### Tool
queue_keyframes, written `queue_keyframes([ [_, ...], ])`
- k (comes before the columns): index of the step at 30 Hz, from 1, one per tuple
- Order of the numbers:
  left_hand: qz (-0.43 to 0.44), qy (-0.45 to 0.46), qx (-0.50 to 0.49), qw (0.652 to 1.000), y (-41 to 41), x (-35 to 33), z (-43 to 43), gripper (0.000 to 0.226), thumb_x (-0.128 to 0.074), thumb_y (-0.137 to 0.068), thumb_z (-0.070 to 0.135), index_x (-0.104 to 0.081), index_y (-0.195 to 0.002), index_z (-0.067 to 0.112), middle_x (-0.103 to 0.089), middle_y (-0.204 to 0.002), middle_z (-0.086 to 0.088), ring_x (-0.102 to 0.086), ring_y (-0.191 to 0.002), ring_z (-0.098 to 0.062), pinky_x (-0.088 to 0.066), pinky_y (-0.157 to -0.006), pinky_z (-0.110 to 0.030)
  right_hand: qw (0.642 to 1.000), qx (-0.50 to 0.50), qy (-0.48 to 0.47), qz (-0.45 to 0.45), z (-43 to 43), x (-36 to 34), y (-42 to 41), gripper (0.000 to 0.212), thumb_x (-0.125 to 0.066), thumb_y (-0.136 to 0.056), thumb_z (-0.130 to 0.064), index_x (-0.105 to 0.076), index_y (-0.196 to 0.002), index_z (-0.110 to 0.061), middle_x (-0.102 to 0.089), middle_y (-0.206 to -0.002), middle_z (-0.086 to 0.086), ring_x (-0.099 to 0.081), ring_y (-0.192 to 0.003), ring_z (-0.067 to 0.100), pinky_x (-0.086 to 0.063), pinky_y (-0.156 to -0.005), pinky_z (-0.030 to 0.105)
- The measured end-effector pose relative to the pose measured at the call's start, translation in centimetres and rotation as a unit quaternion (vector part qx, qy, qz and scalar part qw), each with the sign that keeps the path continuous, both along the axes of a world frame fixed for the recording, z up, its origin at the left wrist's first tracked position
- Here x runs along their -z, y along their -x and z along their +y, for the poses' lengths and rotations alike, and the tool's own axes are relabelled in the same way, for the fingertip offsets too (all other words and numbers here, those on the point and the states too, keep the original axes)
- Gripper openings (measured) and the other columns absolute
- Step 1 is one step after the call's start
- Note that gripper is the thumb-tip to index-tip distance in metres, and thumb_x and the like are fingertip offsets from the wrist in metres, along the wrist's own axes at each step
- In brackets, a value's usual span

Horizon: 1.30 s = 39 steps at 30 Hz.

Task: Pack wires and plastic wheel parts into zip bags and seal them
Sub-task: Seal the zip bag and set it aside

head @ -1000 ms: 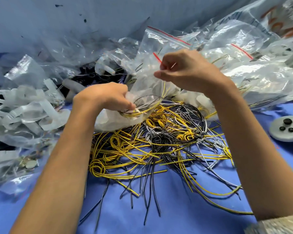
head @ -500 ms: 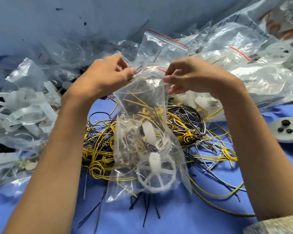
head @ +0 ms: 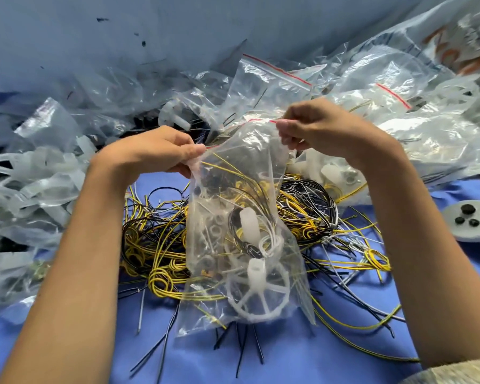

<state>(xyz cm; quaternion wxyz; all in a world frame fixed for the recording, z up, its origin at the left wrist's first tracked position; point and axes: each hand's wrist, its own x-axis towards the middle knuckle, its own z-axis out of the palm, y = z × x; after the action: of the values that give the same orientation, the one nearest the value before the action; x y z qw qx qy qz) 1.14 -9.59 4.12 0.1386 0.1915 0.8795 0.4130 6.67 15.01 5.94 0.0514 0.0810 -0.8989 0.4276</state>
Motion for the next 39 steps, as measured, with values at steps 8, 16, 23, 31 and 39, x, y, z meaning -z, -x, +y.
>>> queue_keyframes([
  [8, 0.173, -0.115, -0.101, 0.973, 0.6, -1.1, -0.1, 0.020, -0.062, -0.090, 0.013, -0.057, -0.072, 0.018, -0.062, -0.065, -0.001, -0.055, -0.054, -0.003, -0.045, -0.056, -0.016, 0.997, 0.044, 0.043, 0.037, 0.9, 0.2, 0.6, 0.017, -0.062, -0.090, -0.012, -0.057, -0.074, -0.018, -0.061, -0.065, -0.002, -0.054, -0.050, -0.002, -0.046, -0.056, 0.014],
  [16, 0.102, -0.177, -0.083, 0.975, 0.7, -0.5, -1.7, 0.022, -0.061, -0.085, -0.005, -0.058, -0.081, 0.016, -0.066, -0.069, -0.004, -0.063, -0.053, 0.001, -0.050, -0.055, -0.009, 0.996, 0.036, 0.072, -0.049, 1.3, 0.9, 0.3, 0.012, -0.064, -0.088, -0.022, -0.068, -0.081, -0.013, -0.065, -0.071, 0.001, -0.057, -0.065, 0.007, -0.050, -0.068, 0.021],
  [23, 0.145, -0.167, -0.105, 0.970, 0.8, -0.7, -1.9, 0.026, -0.068, -0.080, -0.002, -0.054, -0.082, 0.020, -0.067, -0.068, 0.004, -0.060, -0.052, 0.004, -0.046, -0.057, -0.013, 0.994, 0.044, 0.077, -0.066, 1.6, 0.4, 0.0, 0.015, -0.063, -0.089, -0.019, -0.067, -0.078, -0.011, -0.066, -0.071, 0.001, -0.059, -0.056, 0.000, -0.050, -0.058, 0.011],
  [31, 0.147, -0.164, -0.114, 0.969, 0.7, -1.1, -1.7, 0.028, -0.071, -0.080, 0.002, -0.051, -0.082, 0.022, -0.066, -0.078, 0.000, -0.060, -0.062, -0.004, -0.046, -0.069, -0.024, 0.994, 0.106, -0.035, 0.004, 0.8, 0.4, 0.5, 0.021, -0.063, -0.089, -0.018, -0.066, -0.069, -0.018, -0.067, -0.067, 0.000, -0.061, -0.065, 0.013, -0.054, -0.080, 0.040],
  [39, 0.067, -0.195, -0.097, 0.974, 1.0, -0.3, -1.1, 0.013, -0.070, -0.082, 0.009, -0.061, -0.083, 0.019, -0.070, -0.066, 0.007, -0.064, -0.061, 0.001, -0.049, -0.069, -0.016, 0.998, 0.062, 0.017, -0.024, 0.0, 0.6, 0.3, 0.012, -0.069, -0.085, -0.022, -0.070, -0.084, -0.010, -0.071, -0.088, 0.019, -0.060, -0.075, 0.020, -0.045, -0.074, 0.037],
])
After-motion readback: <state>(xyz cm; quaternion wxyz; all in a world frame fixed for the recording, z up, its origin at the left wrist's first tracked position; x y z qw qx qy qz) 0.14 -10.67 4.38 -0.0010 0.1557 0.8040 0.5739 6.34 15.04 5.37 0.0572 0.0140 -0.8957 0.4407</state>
